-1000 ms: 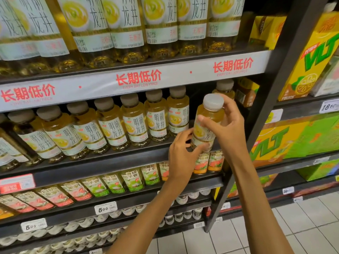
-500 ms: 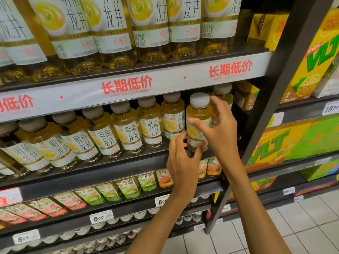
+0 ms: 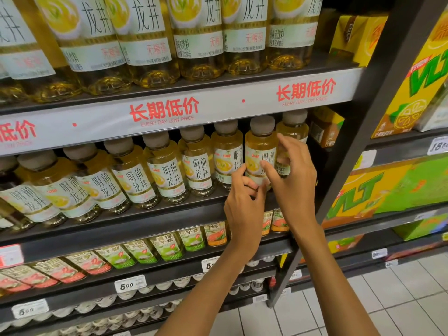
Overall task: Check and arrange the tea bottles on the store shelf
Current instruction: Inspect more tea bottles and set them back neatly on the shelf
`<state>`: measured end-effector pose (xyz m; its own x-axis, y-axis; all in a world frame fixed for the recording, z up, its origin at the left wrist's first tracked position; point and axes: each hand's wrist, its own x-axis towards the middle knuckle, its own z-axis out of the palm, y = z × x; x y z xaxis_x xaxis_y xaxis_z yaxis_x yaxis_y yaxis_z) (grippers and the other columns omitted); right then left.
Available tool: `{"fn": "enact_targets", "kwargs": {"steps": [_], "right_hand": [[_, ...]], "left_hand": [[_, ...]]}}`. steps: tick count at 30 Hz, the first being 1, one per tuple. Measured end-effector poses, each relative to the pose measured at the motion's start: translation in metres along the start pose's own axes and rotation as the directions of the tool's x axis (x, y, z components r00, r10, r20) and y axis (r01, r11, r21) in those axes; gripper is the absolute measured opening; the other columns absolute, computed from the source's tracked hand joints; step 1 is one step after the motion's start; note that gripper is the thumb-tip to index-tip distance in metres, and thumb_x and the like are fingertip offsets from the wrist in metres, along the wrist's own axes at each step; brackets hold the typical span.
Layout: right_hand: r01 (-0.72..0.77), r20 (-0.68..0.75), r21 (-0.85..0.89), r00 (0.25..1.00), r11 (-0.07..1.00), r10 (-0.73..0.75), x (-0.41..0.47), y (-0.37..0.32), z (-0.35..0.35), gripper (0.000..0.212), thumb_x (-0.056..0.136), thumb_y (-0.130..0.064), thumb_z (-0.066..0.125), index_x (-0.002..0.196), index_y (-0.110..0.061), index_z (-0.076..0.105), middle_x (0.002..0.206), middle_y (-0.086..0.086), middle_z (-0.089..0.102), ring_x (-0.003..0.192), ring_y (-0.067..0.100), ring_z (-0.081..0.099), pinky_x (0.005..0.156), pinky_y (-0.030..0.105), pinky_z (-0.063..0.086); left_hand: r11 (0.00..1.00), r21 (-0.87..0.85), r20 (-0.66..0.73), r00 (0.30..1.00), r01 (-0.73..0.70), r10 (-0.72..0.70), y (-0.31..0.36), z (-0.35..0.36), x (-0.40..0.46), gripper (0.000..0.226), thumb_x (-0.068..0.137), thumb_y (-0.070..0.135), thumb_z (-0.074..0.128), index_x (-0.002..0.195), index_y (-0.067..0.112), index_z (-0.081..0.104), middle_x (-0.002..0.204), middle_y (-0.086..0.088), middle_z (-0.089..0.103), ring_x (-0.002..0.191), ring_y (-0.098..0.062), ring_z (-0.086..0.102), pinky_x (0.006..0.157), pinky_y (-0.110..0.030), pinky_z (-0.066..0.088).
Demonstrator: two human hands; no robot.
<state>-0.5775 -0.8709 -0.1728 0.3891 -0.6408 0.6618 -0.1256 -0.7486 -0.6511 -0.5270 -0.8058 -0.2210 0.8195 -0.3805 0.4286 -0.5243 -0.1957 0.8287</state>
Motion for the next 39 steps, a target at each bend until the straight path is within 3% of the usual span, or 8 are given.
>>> {"fn": "enact_targets", "kwargs": {"steps": [3,7,13,18,24,27,33,39], "right_hand": [[-0.005,0.012,-0.053,1.0,0.999,0.005,0.002,-0.001,0.002,0.051,0.085,-0.006,0.07,0.131,0.002,0.05,0.128,0.019,0.053,0.12,0.026,0.051,0.095,0.007,0.036],[0.026,-0.033,-0.084,0.999,0.996,-0.029,0.002,-0.01,0.006,0.05,0.084,-0.003,0.07,0.129,0.006,0.049,0.126,0.023,0.052,0.119,0.034,0.051,0.096,0.044,0.047],[0.309,-0.01,-0.198,0.948,0.93,-0.317,0.018,-0.042,0.03,0.026,0.085,-0.013,0.069,0.099,0.006,0.06,0.093,0.022,0.06,0.093,0.029,0.05,0.079,0.034,0.038],[0.338,0.205,-0.487,0.941,0.805,-0.271,0.025,-0.057,0.049,0.031,0.091,-0.026,0.061,0.075,0.0,0.06,0.07,0.018,0.06,0.075,0.033,0.054,0.072,0.04,0.033],[0.224,0.077,0.03,0.971,0.974,-0.225,0.012,-0.057,0.039,0.028,0.088,-0.013,0.066,0.103,0.008,0.056,0.101,0.025,0.051,0.095,0.026,0.047,0.08,0.025,0.038],[0.152,0.078,0.258,0.981,0.954,-0.177,0.001,-0.057,0.035,0.037,0.087,-0.006,0.067,0.117,0.005,0.05,0.114,0.022,0.046,0.105,0.011,0.044,0.089,0.01,0.035],[-0.022,0.192,0.379,0.98,0.925,-0.055,-0.012,-0.059,0.026,0.042,0.09,-0.012,0.064,0.128,-0.009,0.047,0.12,-0.003,0.052,0.112,0.013,0.052,0.094,0.03,0.046],[-0.171,0.145,0.663,0.984,0.729,0.099,-0.019,-0.072,0.013,0.034,0.086,-0.019,0.066,0.118,-0.018,0.054,0.113,-0.002,0.061,0.104,0.006,0.061,0.085,0.021,0.05]], "left_hand": [[1.0,-0.024,0.024,1.0,-0.017,0.017,-0.001,-0.002,-0.004,0.046,0.09,0.015,0.065,0.132,0.014,0.048,0.084,0.015,0.055,0.07,0.002,0.055,0.067,-0.017,0.05],[0.998,-0.061,0.024,1.0,0.002,0.0,-0.005,-0.012,-0.004,0.038,0.091,0.01,0.062,0.127,0.012,0.052,0.096,0.013,0.058,0.074,0.001,0.059,0.069,-0.027,0.056],[0.992,-0.124,-0.051,0.998,0.024,-0.03,-0.009,-0.038,0.005,0.034,0.089,0.006,0.064,0.121,0.009,0.052,0.105,-0.001,0.062,0.086,-0.007,0.063,0.069,-0.026,0.056],[0.992,-0.124,-0.037,0.999,0.01,-0.014,-0.013,-0.052,0.008,0.035,0.09,0.005,0.063,0.123,0.008,0.051,0.108,-0.007,0.061,0.091,-0.012,0.062,0.072,-0.021,0.055],[0.989,-0.146,0.006,1.0,0.02,-0.019,-0.015,-0.059,0.002,0.046,0.088,0.005,0.065,0.13,0.007,0.046,0.119,-0.005,0.056,0.104,-0.013,0.059,0.08,-0.034,0.056],[0.991,-0.134,0.041,0.999,0.012,-0.007,-0.017,-0.061,-0.002,0.056,0.087,0.007,0.066,0.137,0.009,0.04,0.126,-0.005,0.051,0.108,-0.013,0.057,0.084,-0.038,0.055],[0.987,-0.16,0.102,0.994,-0.006,0.023,-0.018,-0.069,-0.007,0.058,0.087,0.015,0.068,0.137,0.013,0.04,0.132,-0.002,0.047,0.119,-0.011,0.049,0.097,-0.037,0.048],[0.965,-0.249,0.239,0.971,0.075,-0.014,-0.024,-0.092,-0.016,0.056,0.087,0.049,0.057,0.134,0.026,0.039,0.129,0.004,0.054,0.118,-0.002,0.052,0.094,-0.016,0.044]]}}
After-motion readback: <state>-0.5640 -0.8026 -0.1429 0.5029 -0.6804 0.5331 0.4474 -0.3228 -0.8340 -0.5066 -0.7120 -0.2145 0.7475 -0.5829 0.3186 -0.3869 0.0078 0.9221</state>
